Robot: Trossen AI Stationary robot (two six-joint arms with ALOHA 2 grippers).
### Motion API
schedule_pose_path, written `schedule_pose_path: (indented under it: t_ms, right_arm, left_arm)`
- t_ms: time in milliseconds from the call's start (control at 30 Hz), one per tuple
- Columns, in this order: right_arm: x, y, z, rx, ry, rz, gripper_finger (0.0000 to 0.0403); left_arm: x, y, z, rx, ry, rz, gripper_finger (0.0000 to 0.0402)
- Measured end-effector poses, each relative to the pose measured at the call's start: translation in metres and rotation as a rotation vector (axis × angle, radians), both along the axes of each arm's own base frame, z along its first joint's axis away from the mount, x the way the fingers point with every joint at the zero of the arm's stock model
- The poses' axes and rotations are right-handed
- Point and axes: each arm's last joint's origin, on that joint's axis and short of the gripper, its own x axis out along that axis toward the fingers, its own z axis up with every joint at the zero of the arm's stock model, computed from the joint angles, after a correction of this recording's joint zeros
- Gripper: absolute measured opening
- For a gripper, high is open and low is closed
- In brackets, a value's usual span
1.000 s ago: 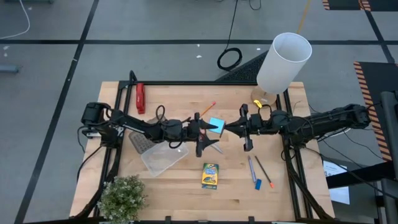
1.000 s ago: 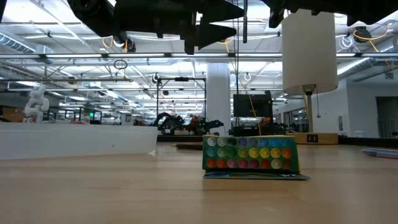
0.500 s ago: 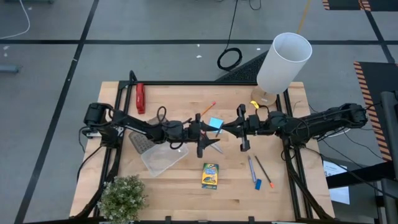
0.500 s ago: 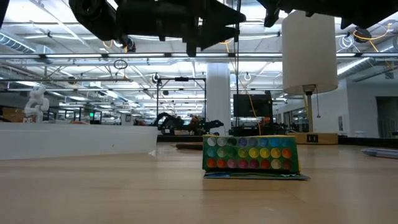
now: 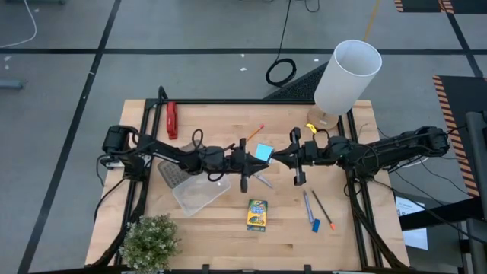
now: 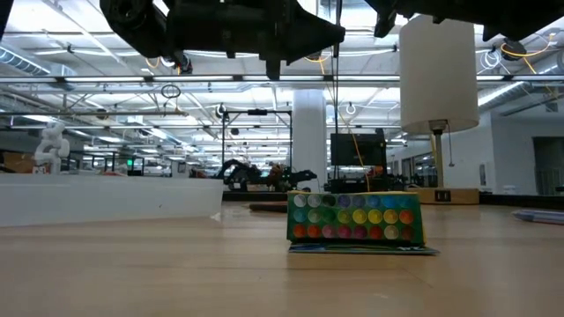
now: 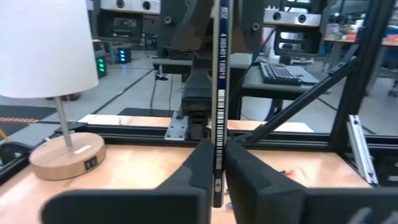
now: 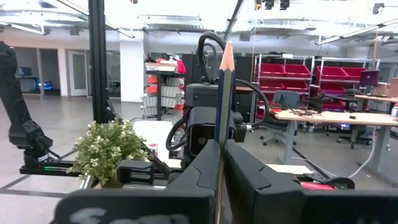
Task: Pack school essentials
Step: Put the black pencil into the supply box
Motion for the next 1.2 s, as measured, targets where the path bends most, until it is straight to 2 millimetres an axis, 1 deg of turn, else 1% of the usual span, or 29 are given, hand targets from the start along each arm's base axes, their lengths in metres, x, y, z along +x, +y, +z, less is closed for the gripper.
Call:
schedule_pose_path:
  t_ms: [67,167,233,333,433,533,667,800,933,1067,1200]
  right_arm:
    - [0.0,0.0,0.0,0.003,0.002,0.001,0.001]
    - [0.0,0.0,-0.001,0.009,0.012,0.002,0.0025]
    - [0.0,0.0,-0.002,0.008,0.027,0.002,0.0048]
    - [0.0,0.0,-0.003,0.009,0.045,0.001,0.0096]
    - [-0.003,-0.001,-0.006,0.016,0.099,-0.018,0.0149]
    - [-0.009,-0.002,-0.007,0.008,0.157,-0.052,0.0195]
    - [-0.017,-0.003,-0.01,-0.013,0.247,-0.054,0.0231]
    - [-0.024,-0.004,-0.011,-0.012,0.298,-0.065,0.0239]
    - [-0.029,-0.005,-0.012,-0.021,0.33,-0.118,0.0232]
    - [-0.033,-0.007,-0.012,-0.03,0.356,-0.172,0.0224]
    - [-0.035,-0.009,-0.012,-0.03,0.361,-0.247,0.0223]
  left_arm:
    - [0.0,0.001,0.0,-0.007,0.003,-0.026,0.0013]
    - [0.0,0.004,0.0,-0.023,0.012,-0.048,0.0023]
    - [-0.002,0.005,0.001,-0.031,0.041,-0.048,0.003]
    - [-0.009,0.009,0.01,-0.03,0.083,-0.042,0.0028]
    - [-0.019,0.012,0.022,-0.023,0.14,-0.034,0.0013]
    - [-0.036,0.014,0.036,-0.01,0.223,-0.029,0.0012]
    - [-0.066,0.016,0.059,-0.003,0.299,0.015,0.0026]
    - [-0.097,0.016,0.079,-0.035,0.354,0.062,0.0024]
    - [-0.126,0.012,0.09,-0.071,0.416,0.097,0.0011]
    - [-0.148,0.008,0.089,-0.151,0.527,0.113,0.0013]
    - [-0.159,0.003,0.075,-0.225,0.694,0.181,0.0026]
